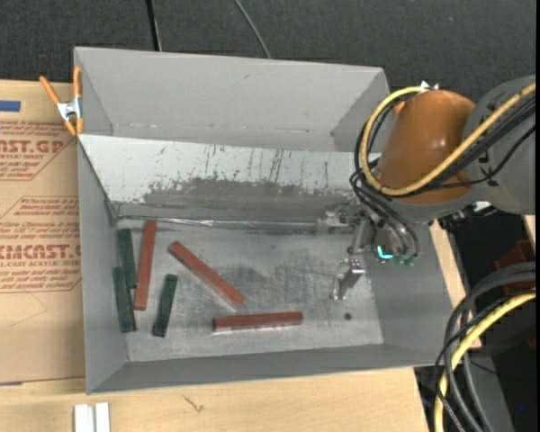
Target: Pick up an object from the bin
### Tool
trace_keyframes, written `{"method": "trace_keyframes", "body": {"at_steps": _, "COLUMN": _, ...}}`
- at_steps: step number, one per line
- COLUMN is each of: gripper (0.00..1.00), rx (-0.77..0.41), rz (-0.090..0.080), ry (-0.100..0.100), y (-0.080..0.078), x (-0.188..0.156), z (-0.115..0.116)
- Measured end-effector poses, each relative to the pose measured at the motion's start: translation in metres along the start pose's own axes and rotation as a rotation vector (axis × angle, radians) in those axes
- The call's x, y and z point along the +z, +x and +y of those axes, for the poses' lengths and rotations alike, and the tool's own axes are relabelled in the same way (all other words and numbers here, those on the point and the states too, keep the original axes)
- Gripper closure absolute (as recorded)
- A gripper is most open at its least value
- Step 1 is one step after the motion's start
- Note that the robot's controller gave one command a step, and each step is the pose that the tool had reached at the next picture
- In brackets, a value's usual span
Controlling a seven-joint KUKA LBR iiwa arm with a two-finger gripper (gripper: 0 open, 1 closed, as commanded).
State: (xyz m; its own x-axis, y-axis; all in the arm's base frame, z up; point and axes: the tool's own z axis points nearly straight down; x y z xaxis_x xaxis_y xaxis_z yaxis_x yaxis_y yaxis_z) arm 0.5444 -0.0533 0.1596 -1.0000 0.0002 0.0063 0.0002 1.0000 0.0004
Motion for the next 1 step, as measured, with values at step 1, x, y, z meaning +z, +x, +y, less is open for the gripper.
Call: {"method": "trace_keyframes", "body": {"at_steps": 1, "gripper": 1.00, "rx": -0.001, "rz": -0.008, "ry": 0.001, "y": -0.0019, "x": -0.0040, "z": 0.0001}}
